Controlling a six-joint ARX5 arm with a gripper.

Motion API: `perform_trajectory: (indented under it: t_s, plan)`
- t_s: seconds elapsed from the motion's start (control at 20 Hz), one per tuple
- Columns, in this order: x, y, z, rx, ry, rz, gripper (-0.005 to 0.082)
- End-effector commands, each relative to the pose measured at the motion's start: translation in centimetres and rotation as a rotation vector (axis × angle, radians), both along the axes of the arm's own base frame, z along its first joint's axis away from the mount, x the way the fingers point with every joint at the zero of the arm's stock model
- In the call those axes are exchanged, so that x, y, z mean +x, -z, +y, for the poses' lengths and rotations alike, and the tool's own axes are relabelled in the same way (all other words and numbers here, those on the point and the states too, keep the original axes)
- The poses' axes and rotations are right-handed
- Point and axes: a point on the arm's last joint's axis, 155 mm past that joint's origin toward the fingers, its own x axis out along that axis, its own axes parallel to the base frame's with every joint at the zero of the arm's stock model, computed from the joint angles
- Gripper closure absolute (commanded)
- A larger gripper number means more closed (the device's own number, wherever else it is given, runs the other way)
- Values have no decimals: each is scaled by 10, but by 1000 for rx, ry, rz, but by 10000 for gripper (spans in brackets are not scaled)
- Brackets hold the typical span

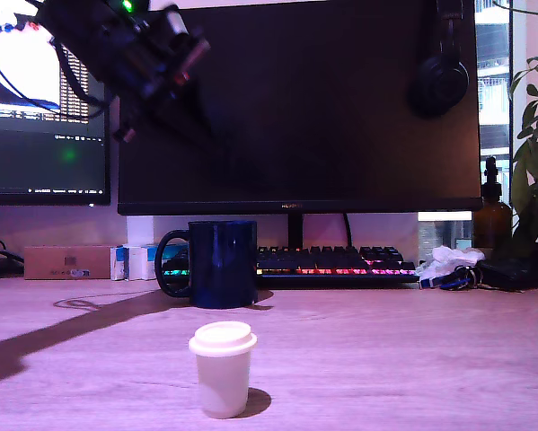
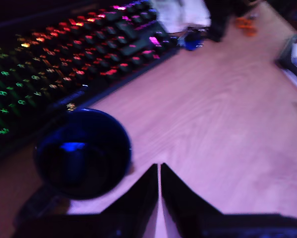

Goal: Pick up the coffee capsules on the table and drop them inside the coffee cup

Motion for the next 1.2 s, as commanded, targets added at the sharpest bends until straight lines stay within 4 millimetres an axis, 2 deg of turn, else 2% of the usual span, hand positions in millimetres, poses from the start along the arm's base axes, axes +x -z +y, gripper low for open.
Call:
perform_trajectory:
  t_s: [0.0,0.15,0.3,0.7,0.9,1.15]
  plan:
    - [-8,-18,2,-26,6,-31,791]
    - [-13,-32,2,-43,22,-64,791]
    - [-13,-37,1,-50,28,-83,791]
    - [-8,-40,-1,-57,49,-134,791]
    - [-12,-33,-2,-78,60,-158,791]
    - [-36,-27,3,-121,77,-234,791]
